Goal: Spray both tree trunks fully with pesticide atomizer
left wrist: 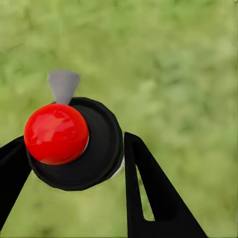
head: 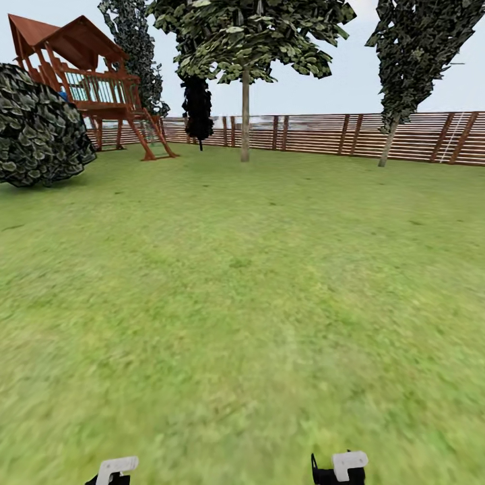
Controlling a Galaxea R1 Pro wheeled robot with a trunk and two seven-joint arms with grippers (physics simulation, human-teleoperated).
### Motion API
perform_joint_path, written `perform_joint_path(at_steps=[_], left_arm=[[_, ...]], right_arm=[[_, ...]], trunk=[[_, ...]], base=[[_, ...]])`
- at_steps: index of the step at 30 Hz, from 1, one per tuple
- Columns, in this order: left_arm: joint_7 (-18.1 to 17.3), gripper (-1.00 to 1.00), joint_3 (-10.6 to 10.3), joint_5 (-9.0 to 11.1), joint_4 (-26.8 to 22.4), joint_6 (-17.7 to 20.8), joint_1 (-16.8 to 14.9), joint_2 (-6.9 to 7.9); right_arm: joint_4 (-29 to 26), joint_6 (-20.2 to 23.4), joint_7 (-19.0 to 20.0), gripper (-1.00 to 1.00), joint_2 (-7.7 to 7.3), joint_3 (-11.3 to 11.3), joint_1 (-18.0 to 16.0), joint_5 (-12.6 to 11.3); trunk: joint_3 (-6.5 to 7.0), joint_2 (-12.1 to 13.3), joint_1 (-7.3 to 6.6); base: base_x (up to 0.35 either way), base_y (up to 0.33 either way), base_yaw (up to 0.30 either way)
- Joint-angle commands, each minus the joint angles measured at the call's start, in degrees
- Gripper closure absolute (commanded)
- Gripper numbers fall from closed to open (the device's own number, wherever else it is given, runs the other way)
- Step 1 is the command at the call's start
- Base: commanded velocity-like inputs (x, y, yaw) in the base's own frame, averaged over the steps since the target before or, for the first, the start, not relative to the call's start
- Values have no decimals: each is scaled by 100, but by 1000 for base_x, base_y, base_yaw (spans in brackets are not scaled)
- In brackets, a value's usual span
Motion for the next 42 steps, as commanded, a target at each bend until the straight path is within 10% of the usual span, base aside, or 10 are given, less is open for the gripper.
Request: perform_joint_path(at_steps=[1, 42], left_arm=[[-5, 100, 47, -60, 6, -24, -5, -2], [-5, 100, 47, -62, -2, -24, -5, -2]], right_arm=[[5, -1, -60, -100, 1, 19, -4, 49], [0, -1, -60, -100, 1, 19, -4, 49]], trunk=[[-5, -2, 3], [-5, -2, 3]], base=[[339, 0, 0], [339, 0, 0]])
